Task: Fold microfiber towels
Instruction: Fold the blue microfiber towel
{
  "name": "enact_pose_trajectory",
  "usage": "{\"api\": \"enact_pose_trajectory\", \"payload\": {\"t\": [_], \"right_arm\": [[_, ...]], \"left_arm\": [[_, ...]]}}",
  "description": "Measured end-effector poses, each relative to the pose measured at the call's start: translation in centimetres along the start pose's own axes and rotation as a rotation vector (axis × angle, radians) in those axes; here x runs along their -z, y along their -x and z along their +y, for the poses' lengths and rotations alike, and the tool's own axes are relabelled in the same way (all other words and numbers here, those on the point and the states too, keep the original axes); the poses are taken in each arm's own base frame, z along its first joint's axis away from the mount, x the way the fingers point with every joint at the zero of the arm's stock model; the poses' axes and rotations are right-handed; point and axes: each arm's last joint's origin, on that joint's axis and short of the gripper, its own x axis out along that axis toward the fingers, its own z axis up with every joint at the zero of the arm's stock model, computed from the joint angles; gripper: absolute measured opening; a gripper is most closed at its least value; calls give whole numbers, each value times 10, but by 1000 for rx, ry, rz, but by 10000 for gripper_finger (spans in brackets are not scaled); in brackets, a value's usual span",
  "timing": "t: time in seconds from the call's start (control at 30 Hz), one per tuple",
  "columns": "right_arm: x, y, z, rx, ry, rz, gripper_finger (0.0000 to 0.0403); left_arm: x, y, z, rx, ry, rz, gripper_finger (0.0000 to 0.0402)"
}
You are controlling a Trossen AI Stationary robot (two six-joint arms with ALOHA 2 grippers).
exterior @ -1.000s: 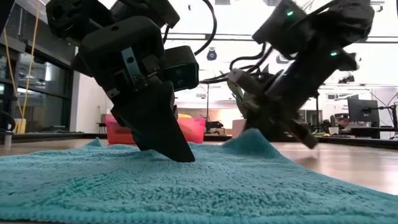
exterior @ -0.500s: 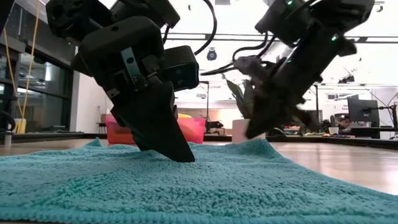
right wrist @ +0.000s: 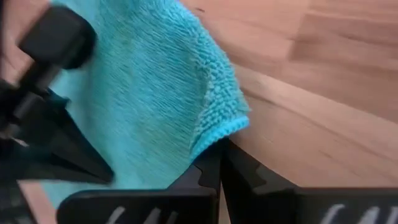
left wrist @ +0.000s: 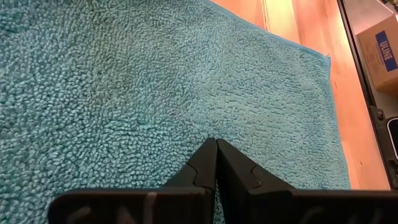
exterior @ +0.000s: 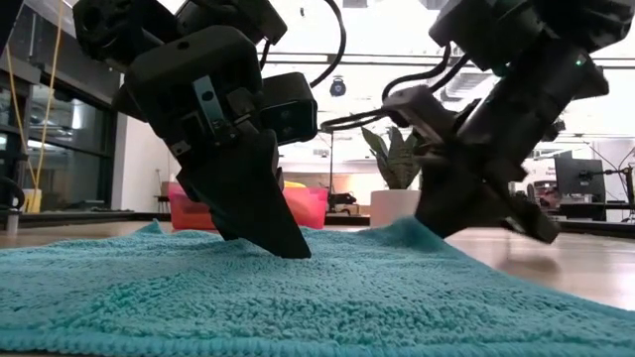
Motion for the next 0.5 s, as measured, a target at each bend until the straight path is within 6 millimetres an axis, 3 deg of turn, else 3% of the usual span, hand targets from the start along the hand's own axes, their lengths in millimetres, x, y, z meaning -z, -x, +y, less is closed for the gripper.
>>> {"api": "enact_pose_trajectory", "payload": {"t": [0.13, 0.3, 0.5], "right_arm": [[-6, -13, 3, -64, -51, -69, 0], [-21, -16, 11, -165, -19, -205, 0], [-31, -17, 19, -279, 50, -119, 0]], "left_arm": [[0, 0, 0, 0, 0, 0, 0], [0, 0, 0, 0, 0, -1, 0], [0, 0, 0, -1, 0, -1, 0]]}}
